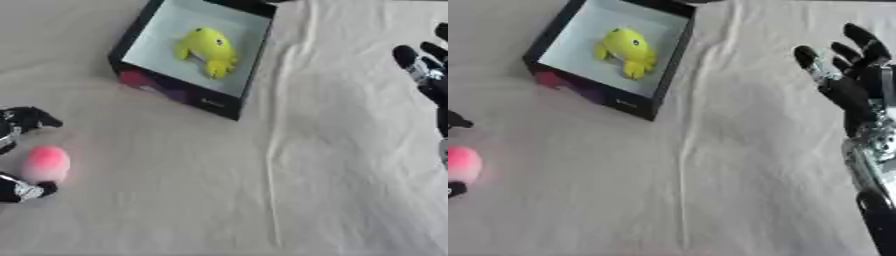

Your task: Pick up objects on the table and place them in the box.

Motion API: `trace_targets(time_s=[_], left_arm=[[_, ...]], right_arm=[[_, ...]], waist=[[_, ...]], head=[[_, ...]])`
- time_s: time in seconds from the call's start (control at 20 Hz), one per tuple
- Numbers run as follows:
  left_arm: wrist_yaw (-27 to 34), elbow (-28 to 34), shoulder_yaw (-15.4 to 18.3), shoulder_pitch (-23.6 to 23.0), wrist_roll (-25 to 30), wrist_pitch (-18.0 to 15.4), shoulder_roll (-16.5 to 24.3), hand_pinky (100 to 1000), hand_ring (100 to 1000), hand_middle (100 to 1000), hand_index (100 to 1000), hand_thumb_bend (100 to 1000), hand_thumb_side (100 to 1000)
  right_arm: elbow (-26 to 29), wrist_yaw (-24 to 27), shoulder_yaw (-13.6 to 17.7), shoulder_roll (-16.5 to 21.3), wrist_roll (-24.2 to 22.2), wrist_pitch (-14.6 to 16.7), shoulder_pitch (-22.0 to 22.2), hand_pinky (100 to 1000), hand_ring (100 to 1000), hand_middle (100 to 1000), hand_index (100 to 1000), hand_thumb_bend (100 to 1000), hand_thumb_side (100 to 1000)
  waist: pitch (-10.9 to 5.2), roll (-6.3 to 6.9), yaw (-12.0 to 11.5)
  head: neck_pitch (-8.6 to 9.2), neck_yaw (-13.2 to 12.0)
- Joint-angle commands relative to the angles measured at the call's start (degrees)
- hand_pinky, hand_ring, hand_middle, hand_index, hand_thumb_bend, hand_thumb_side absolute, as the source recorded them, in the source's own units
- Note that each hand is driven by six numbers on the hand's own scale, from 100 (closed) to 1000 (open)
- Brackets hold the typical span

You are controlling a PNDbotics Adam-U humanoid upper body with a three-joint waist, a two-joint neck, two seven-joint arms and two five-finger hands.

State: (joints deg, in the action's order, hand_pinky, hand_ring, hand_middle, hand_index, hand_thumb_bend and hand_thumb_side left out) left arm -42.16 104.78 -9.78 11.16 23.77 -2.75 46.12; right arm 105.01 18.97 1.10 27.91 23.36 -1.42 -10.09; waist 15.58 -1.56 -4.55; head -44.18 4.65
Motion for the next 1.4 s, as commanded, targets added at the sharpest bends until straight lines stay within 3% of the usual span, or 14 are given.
trace_targets(time_s=[0.05, 0.25, 0.5, 0.9, 0.95, 1.0, 1.25, 1.4], left_arm=[[0.71, 0.49, 0.21, 0.65, -0.29, 0.02, 0.93, 777, 700, 695, 645, 338, 100], [0.76, 2.15, 0.17, 0.89, 1.46, -0.53, 1.22, 759, 684, 663, 545, 322, 100], [0.22, 8.21, 1.11, 2.47, 0.10, -1.19, 2.66, 752, 674, 646, 508, 318, 100], [2.96, 9.80, 2.17, 11.25, -7.55, -3.66, 5.50, 749, 665, 632, 486, 345, 100], [3.57, 9.81, 2.25, 12.39, -8.00, -3.68, 5.93, 747, 661, 631, 481, 163, 100], [4.33, 9.81, 2.32, 13.47, -8.23, -3.60, 6.30, 747, 661, 629, 481, 348, 100], [11.55, 9.58, 3.32, 20.54, -6.70, -0.02, 6.02, 738, 627, 614, 462, 324, 100], [16.24, 5.98, 2.51, 26.59, -4.45, 1.33, 4.81, 739, 623, 611, 459, 321, 100]], right_arm=[[0.40, -0.14, 0.59, 0.76, -0.04, 0.12, -0.52, 928, 877, 912, 847, 740, 279], [0.40, -0.10, 0.58, 0.82, 0.02, 0.14, -0.56, 928, 877, 912, 847, 739, 281], [0.44, -0.09, 0.63, 1.18, 0.01, 0.17, -0.36, 928, 877, 912, 847, 739, 285], [0.38, 0.04, 0.46, 1.58, -0.17, 0.11, 0.05, 929, 877, 912, 847, 738, 289], [0.36, 0.05, 0.43, 1.60, -0.21, 0.10, 0.05, 929, 877, 912, 848, 732, 299], [0.34, 0.06, 0.41, 1.63, -0.23, 0.10, 0.07, 929, 877, 912, 847, 738, 289], [0.13, 0.15, 0.24, 1.81, -0.40, 0.02, 0.08, 929, 878, 913, 848, 737, 291], [0.08, 0.31, -0.02, 1.94, -0.65, -0.02, -0.20, 929, 878, 913, 848, 736, 292]], waist=[[-0.63, 0.14, 0.12], [-0.77, 0.23, 0.10], [-1.40, 0.32, -0.01], [-2.46, 0.67, -0.14], [-2.54, 0.72, -0.05], [-2.61, 0.77, 0.04], [-3.06, 0.99, 0.51], [-3.34, 1.20, 1.01]], head=[[0.06, -0.04], [0.06, -0.05], [0.06, 0.13], [0.06, 0.55], [0.06, 0.66], [0.06, 0.72], [0.06, 0.77], [0.06, 0.51]])
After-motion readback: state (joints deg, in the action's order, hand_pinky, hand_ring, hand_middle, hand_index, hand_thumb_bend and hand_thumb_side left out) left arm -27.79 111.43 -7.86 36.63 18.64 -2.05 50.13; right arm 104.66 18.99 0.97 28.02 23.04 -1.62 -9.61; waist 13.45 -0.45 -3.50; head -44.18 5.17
